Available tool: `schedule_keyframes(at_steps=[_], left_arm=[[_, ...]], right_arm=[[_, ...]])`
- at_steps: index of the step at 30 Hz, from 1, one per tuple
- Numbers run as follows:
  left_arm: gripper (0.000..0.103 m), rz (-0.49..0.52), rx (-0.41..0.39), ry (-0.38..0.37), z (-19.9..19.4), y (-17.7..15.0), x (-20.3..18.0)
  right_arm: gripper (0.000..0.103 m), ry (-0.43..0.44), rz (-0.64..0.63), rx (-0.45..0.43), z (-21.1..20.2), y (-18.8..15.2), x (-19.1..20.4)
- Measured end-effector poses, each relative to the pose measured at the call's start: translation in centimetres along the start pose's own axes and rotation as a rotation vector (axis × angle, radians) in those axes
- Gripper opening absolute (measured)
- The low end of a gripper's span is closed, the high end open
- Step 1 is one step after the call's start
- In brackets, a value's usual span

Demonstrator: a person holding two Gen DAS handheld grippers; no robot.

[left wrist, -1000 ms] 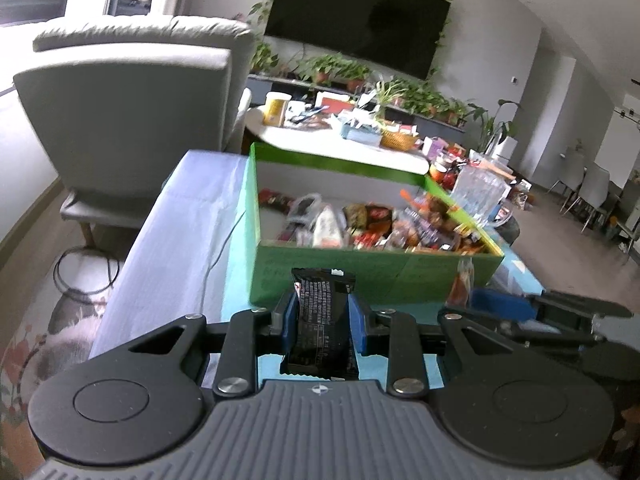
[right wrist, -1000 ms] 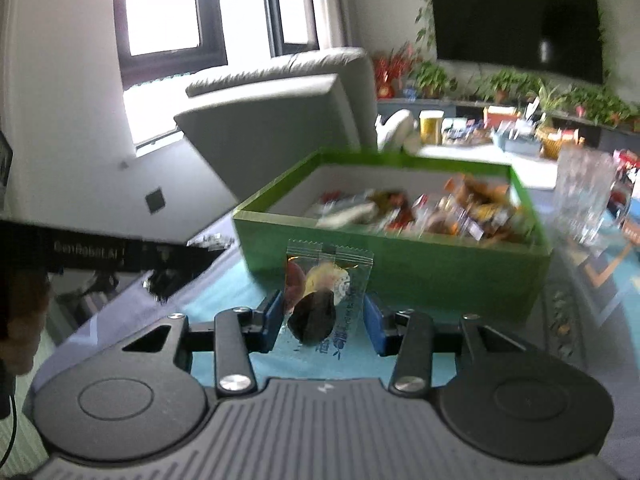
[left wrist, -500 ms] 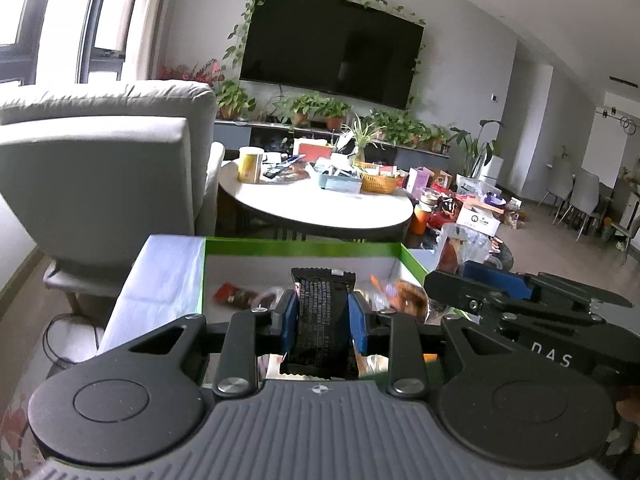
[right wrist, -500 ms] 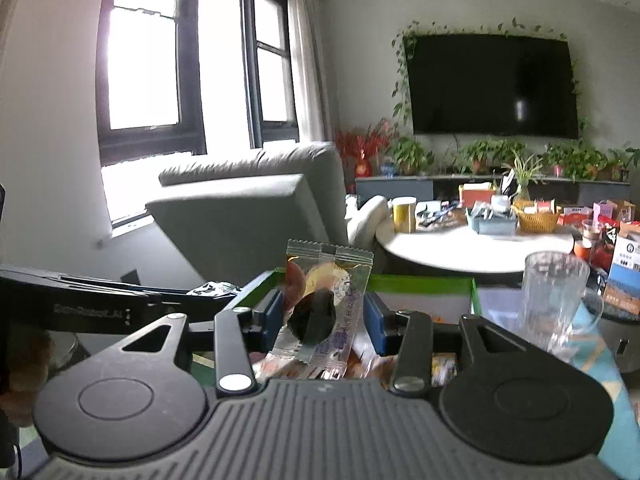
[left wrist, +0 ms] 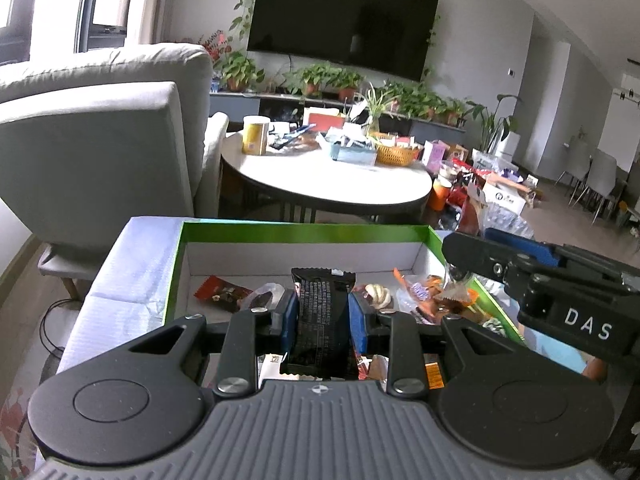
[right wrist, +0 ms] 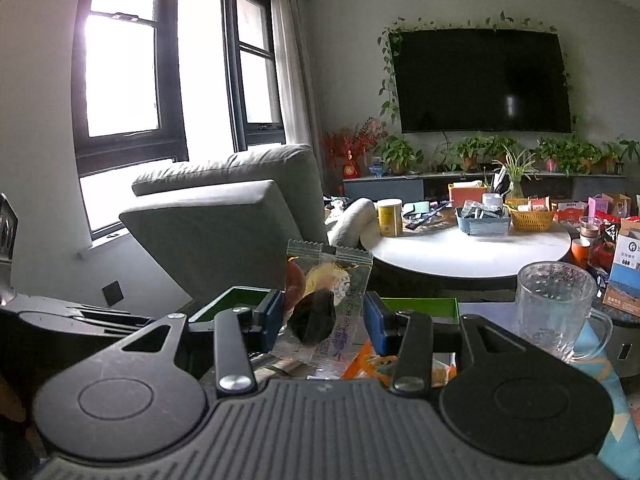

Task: Organize snacks
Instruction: 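Carry both items over the green box and release them inside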

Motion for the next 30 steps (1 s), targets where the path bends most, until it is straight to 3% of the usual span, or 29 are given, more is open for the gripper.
schedule_keyframes(at_steps=[11, 15, 30], left_arm=[[0.028, -0.002, 0.047, 0.033, 2.1, -0.3, 0.3], [0.036, -0.003, 0.066, 0.044, 2.4, -0.5, 0.4], [0.042, 0.006, 0.024, 0.063, 0.0, -0.1, 0.2]], right_arm=[[0.046, 0.004, 0.008, 0.044, 1.9, -0.9, -0.6], [0.046, 0.000, 0.011, 0.064, 2.3, -1.2, -0.8], [0.053, -0.021, 0.020, 0.062, 0.7, -1.1, -0.6]])
Point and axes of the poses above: each gripper's, at about its wrist camera, not at the fingertips, and z roughly the way its jaws point, x to its left, y to its top, the point moved 7 cm from there along z, roughly the way its jaws point
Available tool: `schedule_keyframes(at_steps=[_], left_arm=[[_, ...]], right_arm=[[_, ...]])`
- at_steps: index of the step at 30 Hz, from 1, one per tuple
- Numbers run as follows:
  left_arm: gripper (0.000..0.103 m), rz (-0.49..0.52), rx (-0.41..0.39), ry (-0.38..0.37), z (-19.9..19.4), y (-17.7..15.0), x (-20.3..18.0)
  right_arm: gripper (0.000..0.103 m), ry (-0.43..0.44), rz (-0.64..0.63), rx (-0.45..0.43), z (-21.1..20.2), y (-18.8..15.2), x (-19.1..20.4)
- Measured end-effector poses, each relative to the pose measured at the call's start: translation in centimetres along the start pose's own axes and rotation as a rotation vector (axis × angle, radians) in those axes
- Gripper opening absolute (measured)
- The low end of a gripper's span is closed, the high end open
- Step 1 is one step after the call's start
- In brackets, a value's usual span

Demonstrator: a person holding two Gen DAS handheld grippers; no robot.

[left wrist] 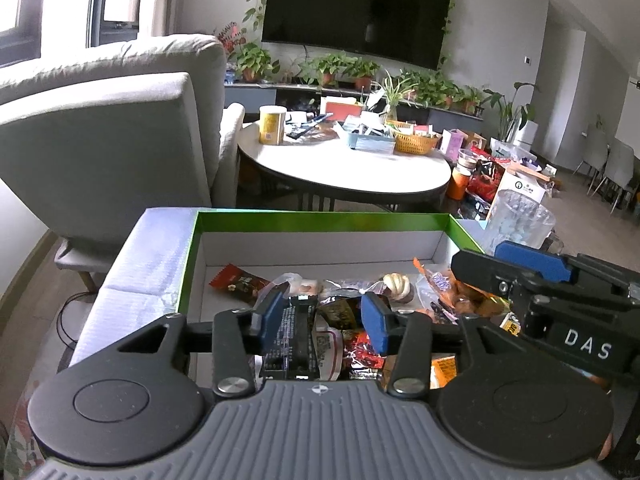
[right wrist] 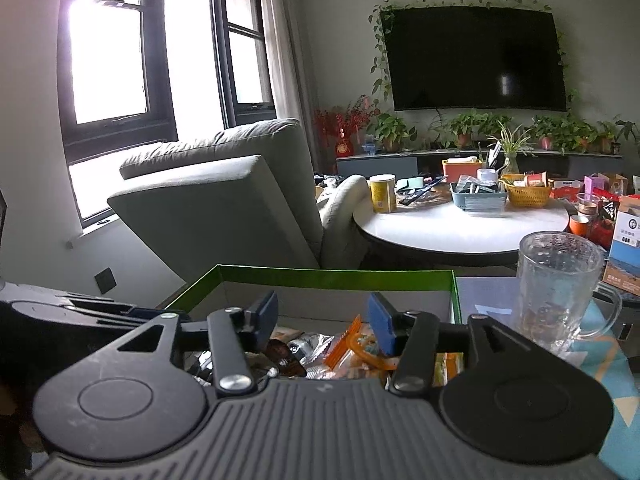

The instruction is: Organize snacks

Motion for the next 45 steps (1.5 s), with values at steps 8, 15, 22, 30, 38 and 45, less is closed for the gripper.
schedule_keyframes(at_steps=[8, 15, 22, 30, 38, 45], left_arm=[[0.052, 0.025, -0.049, 0.023, -3.2, -0.4, -0.7], [0.061, 0.093, -0.117, 0.107, -7.3, -1.3, -1.2], [0.067, 0.081, -0.155, 0.140, -11.6, -3.1, -0.7], [0.071, 0.070, -0.147, 0.186, -14.8, -5.7, -0.1], [0.071, 0.106, -0.176, 0.214, -17.4, -6.7, -1.2], [0.071, 0.110, -0.198, 0.209, -18.7, -6.9, -1.9]], right_arm=[[0.053, -0.002, 0.016, 0.001, -2.0, -0.1, 0.8], [0.053, -0.024, 0.010, 0.022, -4.3, -0.8, 2.1], [0.053, -0.085, 0.013, 0.012, -7.5, -1.7, 3.4], [0.053, -0.110, 0.024, 0.028, -10.1, -3.2, 5.3], [0.053, -0.126, 0.015, 0.037, -12.1, -4.1, 6.6], [0.053, -0.143, 0.012, 0.007, -13.8, -4.2, 6.8]])
Point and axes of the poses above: each gripper's, at about its wrist camera, not at the fingertips, and z roughly the way its jaws point, x to its left, y to its top, the point moved 7 cm from there along z, roughly the way its jaws point
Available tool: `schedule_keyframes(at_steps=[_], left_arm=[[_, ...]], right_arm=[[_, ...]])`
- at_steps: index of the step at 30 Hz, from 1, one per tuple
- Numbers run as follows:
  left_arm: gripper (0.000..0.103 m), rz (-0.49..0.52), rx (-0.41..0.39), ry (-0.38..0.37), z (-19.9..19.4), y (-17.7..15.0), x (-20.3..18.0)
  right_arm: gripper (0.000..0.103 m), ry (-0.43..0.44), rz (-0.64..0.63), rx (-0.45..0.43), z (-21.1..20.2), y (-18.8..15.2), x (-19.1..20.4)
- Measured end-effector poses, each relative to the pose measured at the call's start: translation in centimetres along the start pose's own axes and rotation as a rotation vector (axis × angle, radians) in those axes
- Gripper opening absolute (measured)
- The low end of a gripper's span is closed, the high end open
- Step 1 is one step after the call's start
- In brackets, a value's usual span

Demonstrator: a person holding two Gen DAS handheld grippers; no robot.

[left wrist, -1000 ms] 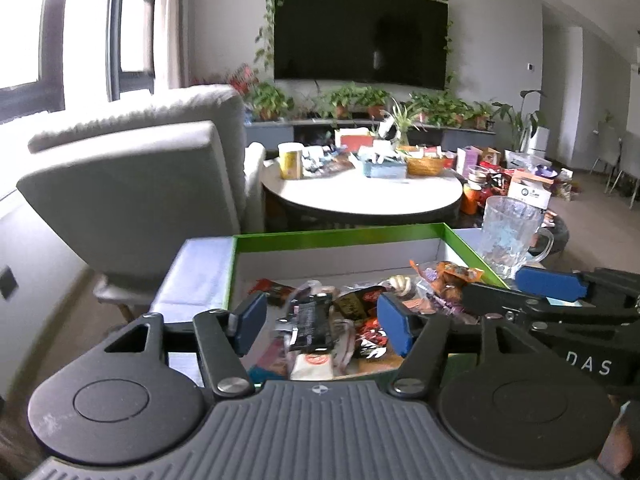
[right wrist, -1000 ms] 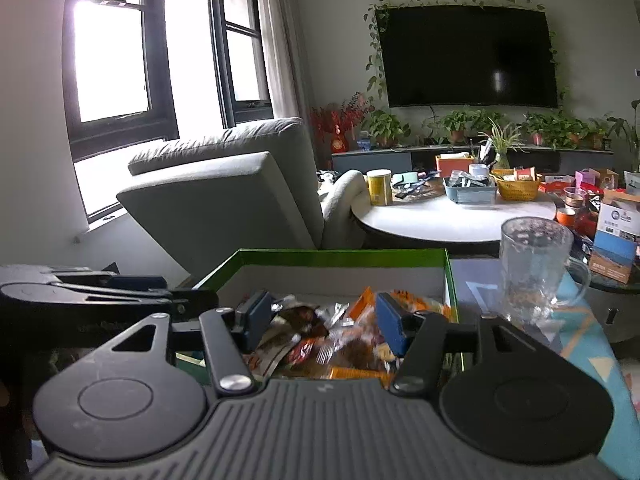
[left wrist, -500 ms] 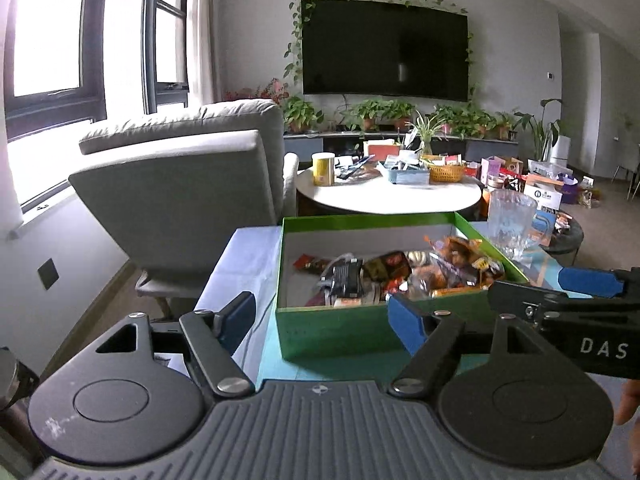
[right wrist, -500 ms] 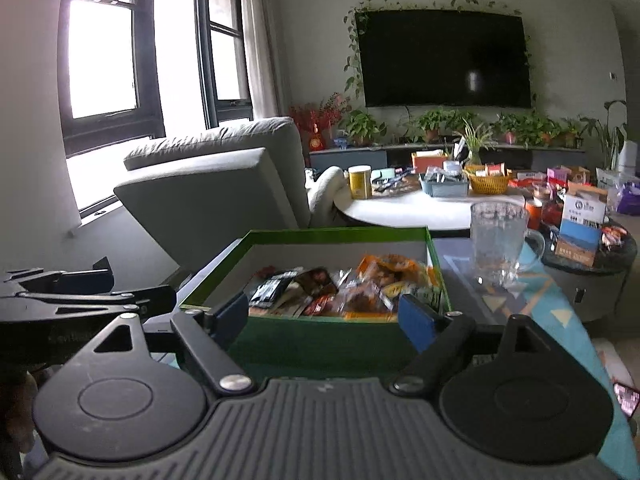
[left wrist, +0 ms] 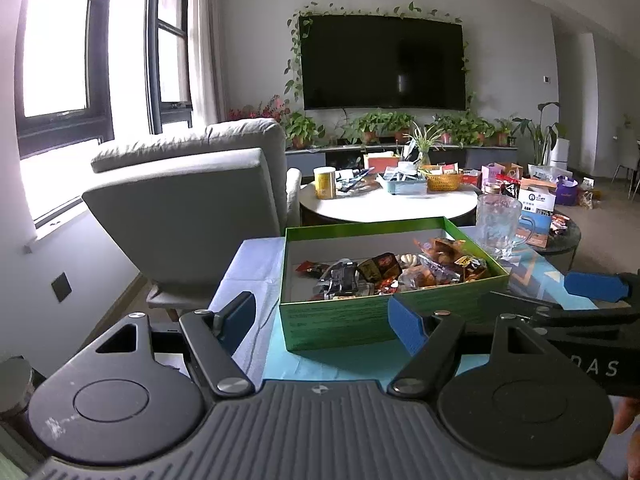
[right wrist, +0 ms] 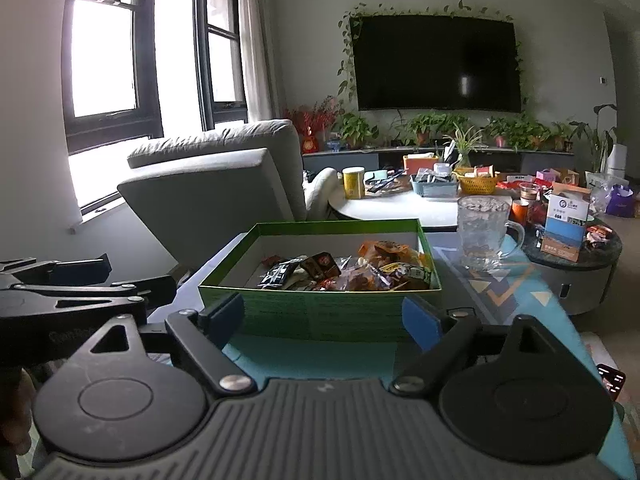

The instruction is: Organize snacks

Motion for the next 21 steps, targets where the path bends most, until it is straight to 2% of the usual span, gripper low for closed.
schedule_keyframes(at_steps=[5, 21], left_arm=[[0.071, 0.011, 0.005, 0.015, 0.09, 0.01, -0.24], [0.071, -0.018, -0.003, -0.007, -0.27, -0.08, 0.11]], right_arm=[[0.053, -0.006, 0.013, -0.010, -0.37, -0.11, -0.38], [0.053, -0.010, 0.036, -0.010, -0.83, -0.33, -0.72]])
Point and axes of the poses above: each gripper's, at about its wrist camera, not at the fingertips, and z roughly the way its jaws point, x to its left, y to its top, the point moved 7 cm from there along z, roughly the way its jaws point
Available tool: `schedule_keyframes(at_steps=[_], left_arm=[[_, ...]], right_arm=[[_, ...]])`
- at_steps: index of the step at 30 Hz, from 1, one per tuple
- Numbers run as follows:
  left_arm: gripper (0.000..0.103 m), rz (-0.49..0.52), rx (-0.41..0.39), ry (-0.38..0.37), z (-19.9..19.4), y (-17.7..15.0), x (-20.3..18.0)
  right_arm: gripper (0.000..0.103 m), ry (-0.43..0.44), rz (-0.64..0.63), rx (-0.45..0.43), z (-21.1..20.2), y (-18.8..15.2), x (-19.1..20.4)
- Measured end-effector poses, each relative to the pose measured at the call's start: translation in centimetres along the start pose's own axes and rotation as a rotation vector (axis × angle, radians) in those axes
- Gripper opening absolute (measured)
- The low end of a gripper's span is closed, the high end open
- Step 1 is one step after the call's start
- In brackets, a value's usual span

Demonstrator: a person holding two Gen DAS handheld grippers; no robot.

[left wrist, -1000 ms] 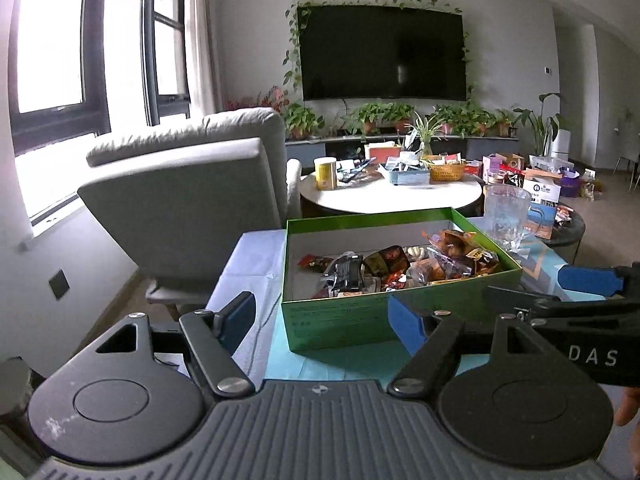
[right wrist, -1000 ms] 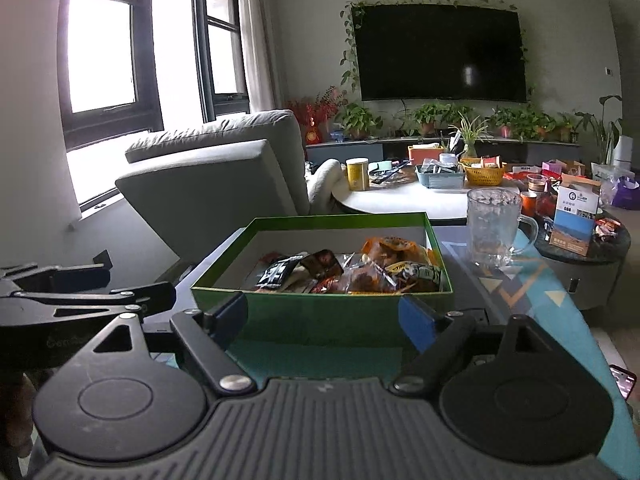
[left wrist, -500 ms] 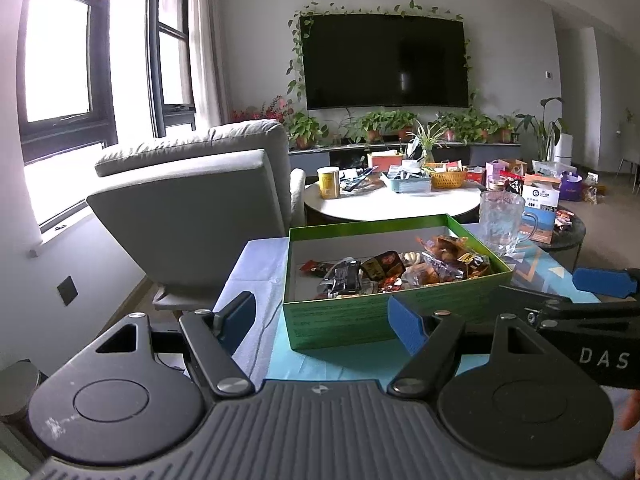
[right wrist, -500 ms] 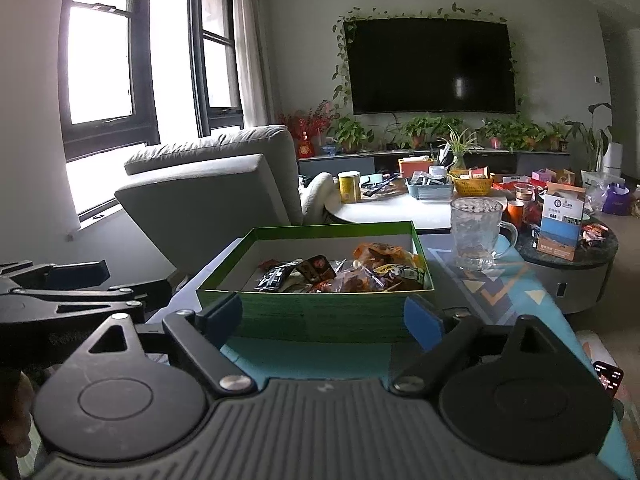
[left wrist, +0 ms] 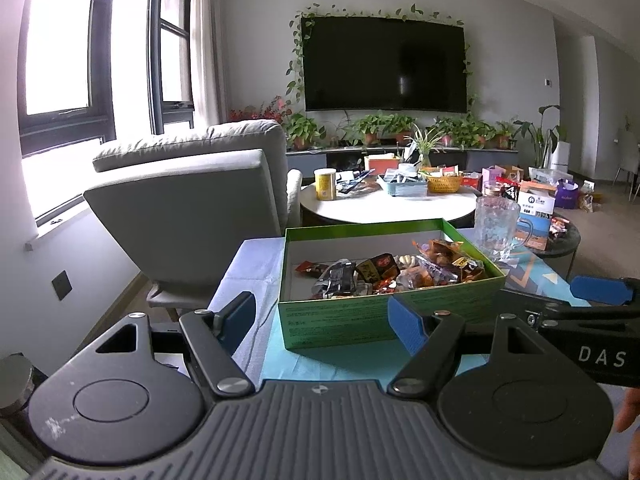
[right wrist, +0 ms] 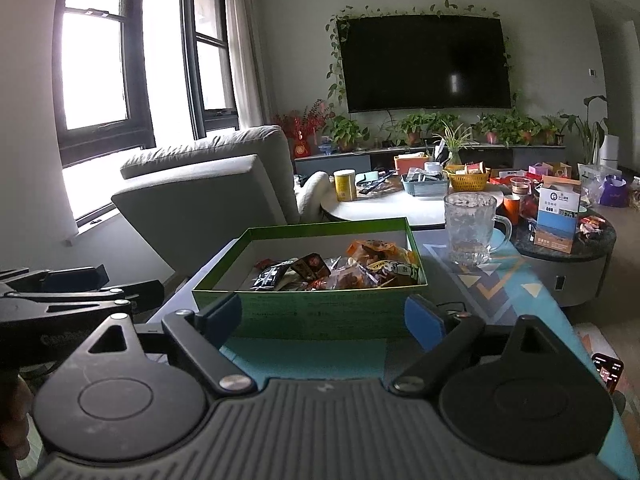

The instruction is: Organize snacks

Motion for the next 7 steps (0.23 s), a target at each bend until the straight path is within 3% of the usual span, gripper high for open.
schedule_keyframes(at_steps=[7], left_arm=[[0.071, 0.007, 0.005, 0.012, -0.13, -0.05, 0.13]], right_arm=[[0.053, 0.003, -0.004, -0.001, -0.11, 0.08, 0.06]])
Point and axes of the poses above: each gripper's, at about its wrist camera, not at the fingertips, and z roughly the way its jaws point, x to its left, y to its top, the point moved 7 cm from there along z, roughly the way its jaws point
